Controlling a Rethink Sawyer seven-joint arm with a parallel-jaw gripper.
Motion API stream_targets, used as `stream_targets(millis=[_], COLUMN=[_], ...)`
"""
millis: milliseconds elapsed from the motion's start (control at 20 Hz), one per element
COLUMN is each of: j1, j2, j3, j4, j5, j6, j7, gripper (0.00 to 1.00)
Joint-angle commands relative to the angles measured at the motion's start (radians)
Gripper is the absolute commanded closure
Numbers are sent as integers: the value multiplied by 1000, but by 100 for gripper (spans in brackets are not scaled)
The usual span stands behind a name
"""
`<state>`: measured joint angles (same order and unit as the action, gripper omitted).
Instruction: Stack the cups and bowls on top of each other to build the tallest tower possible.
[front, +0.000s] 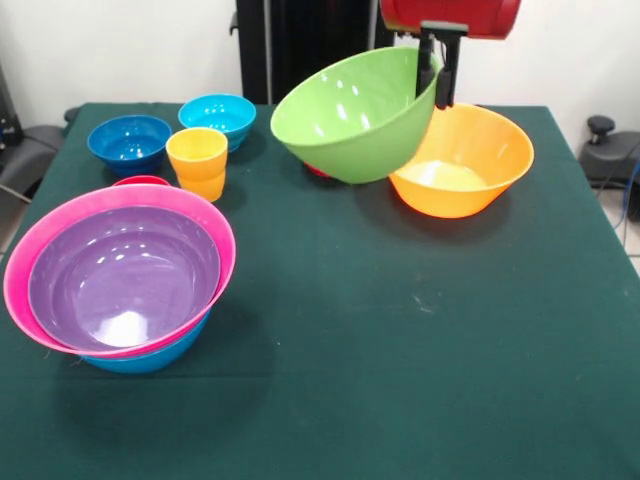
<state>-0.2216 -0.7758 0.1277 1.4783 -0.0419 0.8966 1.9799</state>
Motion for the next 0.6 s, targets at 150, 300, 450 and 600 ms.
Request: stream_targets(millis=[150, 300, 450, 600], j1=[-57, -75, -91, -106], j2=[62, 90, 103, 116], j3=[69, 89, 106, 119], j4=[-197, -254, -276, -310], j5=[7, 4, 4, -8], j6=[172, 205, 222, 232], j7=[-22, -60, -90, -122], gripper=[100, 100, 100, 100])
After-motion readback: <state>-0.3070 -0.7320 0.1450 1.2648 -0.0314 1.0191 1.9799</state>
